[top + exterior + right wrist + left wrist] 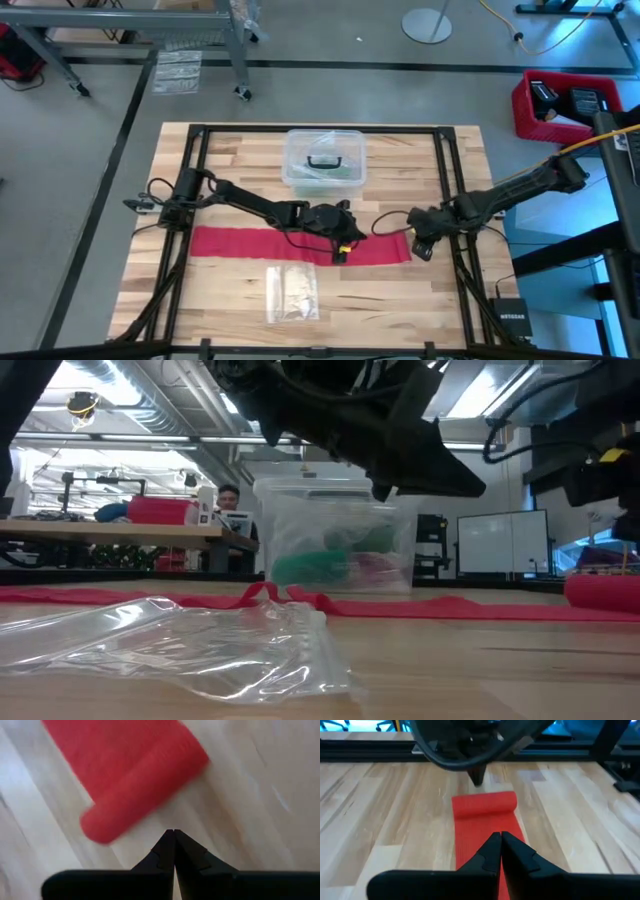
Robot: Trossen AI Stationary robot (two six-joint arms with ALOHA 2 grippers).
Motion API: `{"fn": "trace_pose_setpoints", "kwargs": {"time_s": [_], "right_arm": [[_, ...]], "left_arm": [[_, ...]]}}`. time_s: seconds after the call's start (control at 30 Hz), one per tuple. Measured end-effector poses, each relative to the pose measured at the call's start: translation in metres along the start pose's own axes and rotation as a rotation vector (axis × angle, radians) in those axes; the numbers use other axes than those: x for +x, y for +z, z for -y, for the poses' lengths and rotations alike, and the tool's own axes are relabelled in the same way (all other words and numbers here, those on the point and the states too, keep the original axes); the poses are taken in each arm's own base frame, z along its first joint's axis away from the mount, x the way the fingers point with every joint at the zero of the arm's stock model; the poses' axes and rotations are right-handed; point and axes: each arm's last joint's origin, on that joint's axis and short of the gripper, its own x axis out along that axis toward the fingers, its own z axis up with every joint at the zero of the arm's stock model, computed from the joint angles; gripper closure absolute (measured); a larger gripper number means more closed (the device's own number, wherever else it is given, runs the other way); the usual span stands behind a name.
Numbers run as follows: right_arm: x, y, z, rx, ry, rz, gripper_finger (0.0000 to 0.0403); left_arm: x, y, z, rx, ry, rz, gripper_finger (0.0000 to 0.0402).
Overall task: Roll bandage
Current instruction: Roll the red bandage
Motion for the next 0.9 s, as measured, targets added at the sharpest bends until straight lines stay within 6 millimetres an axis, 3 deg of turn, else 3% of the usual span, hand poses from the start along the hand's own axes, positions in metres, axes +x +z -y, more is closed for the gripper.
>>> {"fn": "trace_pose_setpoints", "kwargs": {"time_s": [0.4,0.57,0.73,0.9], "right_arm": [[0.022,0.019,-0.015,-0.189,-0.017,0.157,0.0393],[0.025,0.023,-0.017,-0.224,-0.039,0.208,0.0393],[0.025,0.028,-0.021,-0.279,-0.041,0.275,0.0393],[0.024,0.031,-0.024,-0.349,-0.052,0.333,0.0393]], "left_arm": [[0.001,-0.003,-0.007,-0.061,0.013,-0.024,0.0387],[0.008,-0.009,-0.017,-0.14,0.028,-0.03,0.0326],[0.029,-0.011,-0.022,-0.183,0.016,-0.031,0.0261],[0.046,-0.018,-0.029,-0.234,0.029,-0.039,0.0235]]}}
